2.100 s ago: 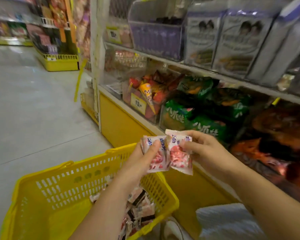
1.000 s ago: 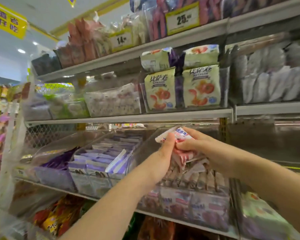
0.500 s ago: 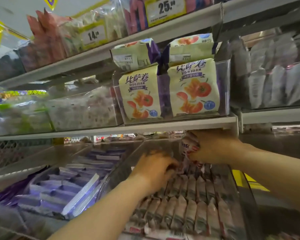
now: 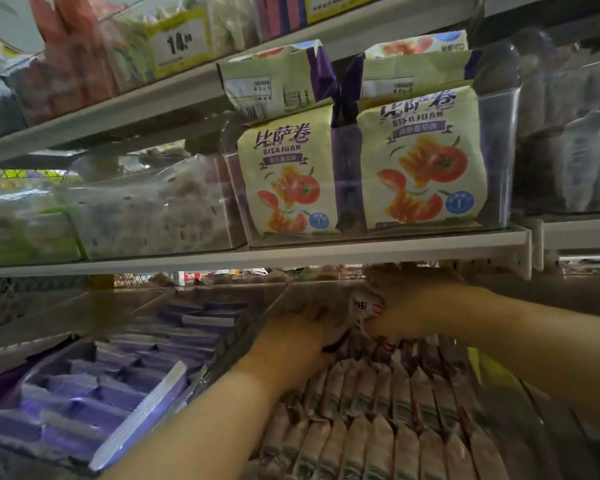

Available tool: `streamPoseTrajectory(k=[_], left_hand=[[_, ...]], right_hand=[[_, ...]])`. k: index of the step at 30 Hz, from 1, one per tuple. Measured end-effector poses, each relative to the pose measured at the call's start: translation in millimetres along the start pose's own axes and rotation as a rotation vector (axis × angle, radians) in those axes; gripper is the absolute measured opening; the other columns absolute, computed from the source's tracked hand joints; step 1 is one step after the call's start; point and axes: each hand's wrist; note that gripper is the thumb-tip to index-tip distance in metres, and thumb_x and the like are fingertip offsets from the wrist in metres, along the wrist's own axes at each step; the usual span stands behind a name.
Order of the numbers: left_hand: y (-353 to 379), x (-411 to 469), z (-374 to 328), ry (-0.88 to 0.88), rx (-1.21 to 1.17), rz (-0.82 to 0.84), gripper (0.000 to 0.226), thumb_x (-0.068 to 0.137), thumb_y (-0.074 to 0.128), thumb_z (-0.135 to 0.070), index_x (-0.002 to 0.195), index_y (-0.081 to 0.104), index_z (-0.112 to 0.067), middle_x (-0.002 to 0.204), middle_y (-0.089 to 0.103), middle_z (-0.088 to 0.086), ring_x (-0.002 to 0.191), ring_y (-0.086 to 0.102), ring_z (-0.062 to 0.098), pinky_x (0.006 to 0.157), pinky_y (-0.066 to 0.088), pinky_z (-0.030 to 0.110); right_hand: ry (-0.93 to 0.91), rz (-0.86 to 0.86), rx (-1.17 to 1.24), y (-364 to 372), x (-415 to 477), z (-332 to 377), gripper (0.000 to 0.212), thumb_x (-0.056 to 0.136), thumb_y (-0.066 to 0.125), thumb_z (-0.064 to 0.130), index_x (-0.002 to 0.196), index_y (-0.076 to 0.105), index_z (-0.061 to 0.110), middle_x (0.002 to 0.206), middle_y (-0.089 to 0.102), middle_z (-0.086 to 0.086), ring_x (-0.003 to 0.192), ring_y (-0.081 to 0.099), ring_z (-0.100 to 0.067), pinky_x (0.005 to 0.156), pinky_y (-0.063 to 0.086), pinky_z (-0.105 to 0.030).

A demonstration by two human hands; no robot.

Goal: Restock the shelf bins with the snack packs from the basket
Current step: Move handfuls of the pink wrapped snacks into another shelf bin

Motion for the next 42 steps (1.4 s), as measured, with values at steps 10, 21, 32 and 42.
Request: streamPoseTrajectory(k=[10,21,32,42], left_hand=[[5.7,-1.4,-1.0,-0.087,-0.043,-0.043,0.050,0.097,0.045,-0.030,0.145,0.030,-0.026,0.144,0.037,0.008,0.111,0.059,0.034,0.082,0.049,0.040],[13.2,-1.4,-0.7,0.070,-0.322,-0.055,0.092,0.080,0.070,-0.044,0.152,0.014,-0.034,0.158,0.019,-0.003,0.142,0.026,0.024,0.114,0.027,0.042],[15.1,28.6,-13.3,-0.045,-0.133,-0.253,0.062,0.086,0.059,-0.048,0.143,0.037,-0.035,0.145,0.047,-0.003,0.130,0.045,0.020,0.107,0.032,0.032],[12.5,22.5,-4.7,0.033,-0.116,-0.080,0.074,0.088,0.055,-0.057,0.150,0.026,-0.029,0.157,0.025,-0.002,0.138,0.033,0.024,0.112,0.029,0.034]], right_hand=[[0.183,0.082,0.037,31.5,34.6,19.4,0.103,0.077,0.054,0.068,0.150,-0.007,0.028,0.149,0.021,-0.024,0.129,0.039,-0.041,0.096,0.042,-0.042],[-0.385,0.183,0.343,22.6,22.7,-22.7,0.090,0.061,0.089,0.032,0.135,0.038,0.042,0.138,0.047,0.014,0.127,0.045,-0.008,0.109,0.037,-0.034],[-0.468,-0.046,0.180,24.6,30.9,-29.0,0.066,0.071,0.081,0.036,0.126,0.050,0.017,0.102,0.041,0.006,0.111,0.048,-0.004,0.079,0.041,-0.016],[-0.395,0.126,0.189,25.3,23.5,-28.9,0.050,0.080,0.074,0.027,0.121,0.050,0.040,0.111,0.055,0.019,0.104,0.053,-0.008,0.082,0.044,-0.013]])
Point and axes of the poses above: each hand's wrist, its own x-axis towards the middle knuckle, its own y-axis out of the palm, z = x × y
